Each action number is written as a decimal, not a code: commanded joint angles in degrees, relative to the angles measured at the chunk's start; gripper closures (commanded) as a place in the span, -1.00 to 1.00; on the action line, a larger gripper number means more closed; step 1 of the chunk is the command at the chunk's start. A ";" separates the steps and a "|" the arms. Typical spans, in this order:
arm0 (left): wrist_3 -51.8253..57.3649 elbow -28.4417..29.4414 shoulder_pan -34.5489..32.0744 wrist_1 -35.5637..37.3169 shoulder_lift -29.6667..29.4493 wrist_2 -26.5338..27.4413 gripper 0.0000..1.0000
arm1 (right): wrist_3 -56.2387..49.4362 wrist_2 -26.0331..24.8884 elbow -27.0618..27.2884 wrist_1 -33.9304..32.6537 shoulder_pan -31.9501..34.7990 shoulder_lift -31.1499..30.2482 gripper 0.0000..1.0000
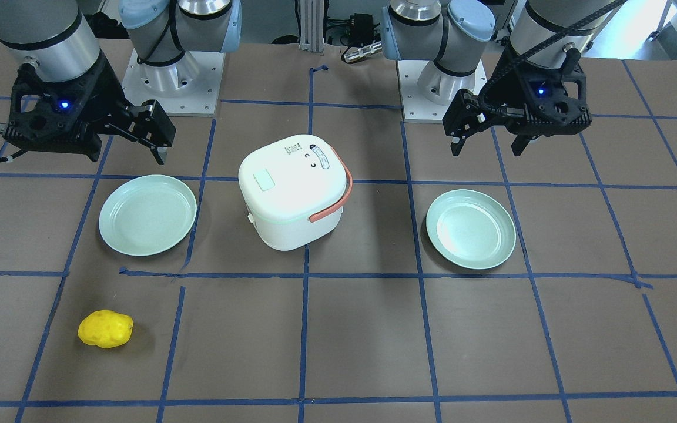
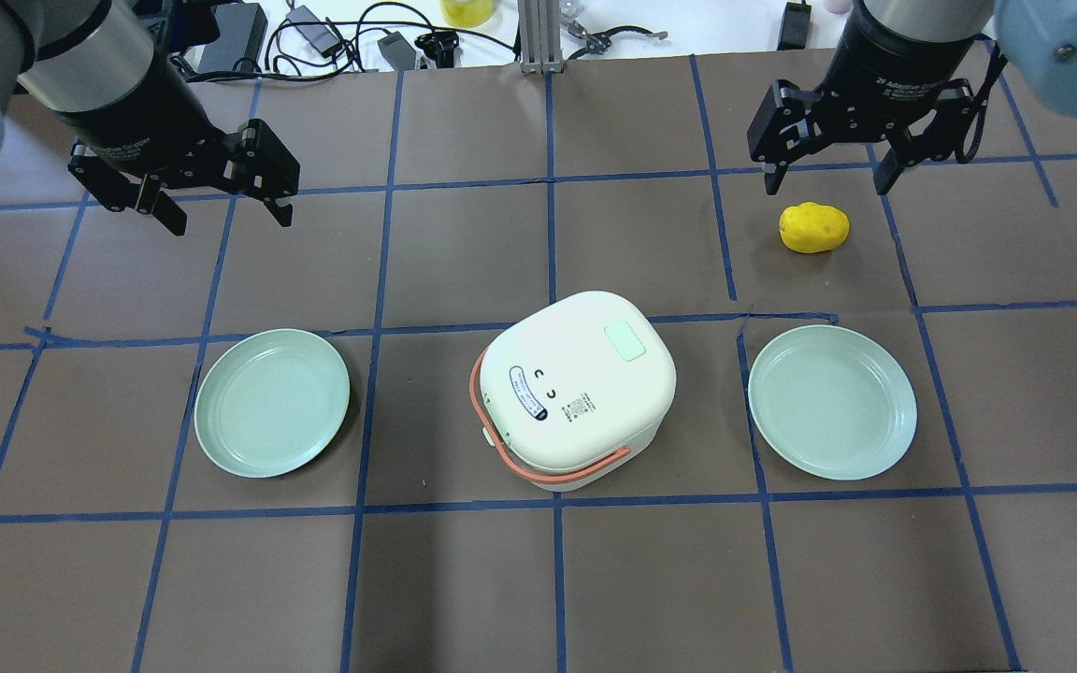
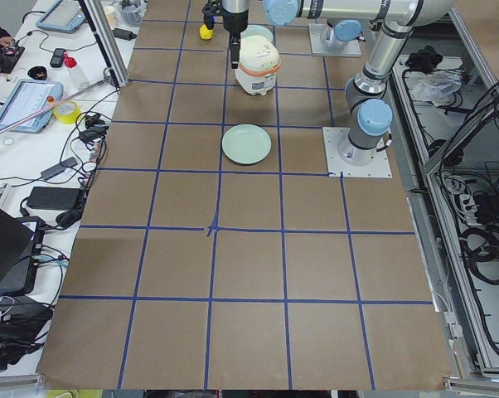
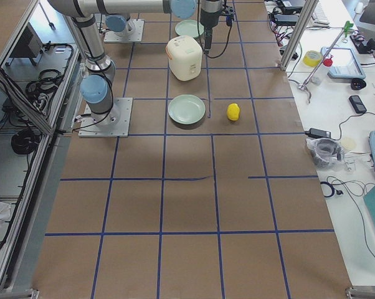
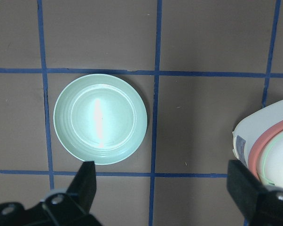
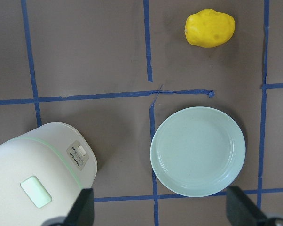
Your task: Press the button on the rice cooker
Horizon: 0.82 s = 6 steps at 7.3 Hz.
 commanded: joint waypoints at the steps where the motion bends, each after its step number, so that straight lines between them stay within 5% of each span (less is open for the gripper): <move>1: 0.08 0.00 0.00 0.00 0.00 0.00 -1.00 | 0.00 -0.04 0.10 0.03 0.10 0.00 -1.00; 6: 0.08 0.00 0.00 0.00 0.00 0.00 -1.00 | 0.00 -0.13 0.02 0.47 0.11 0.00 -1.00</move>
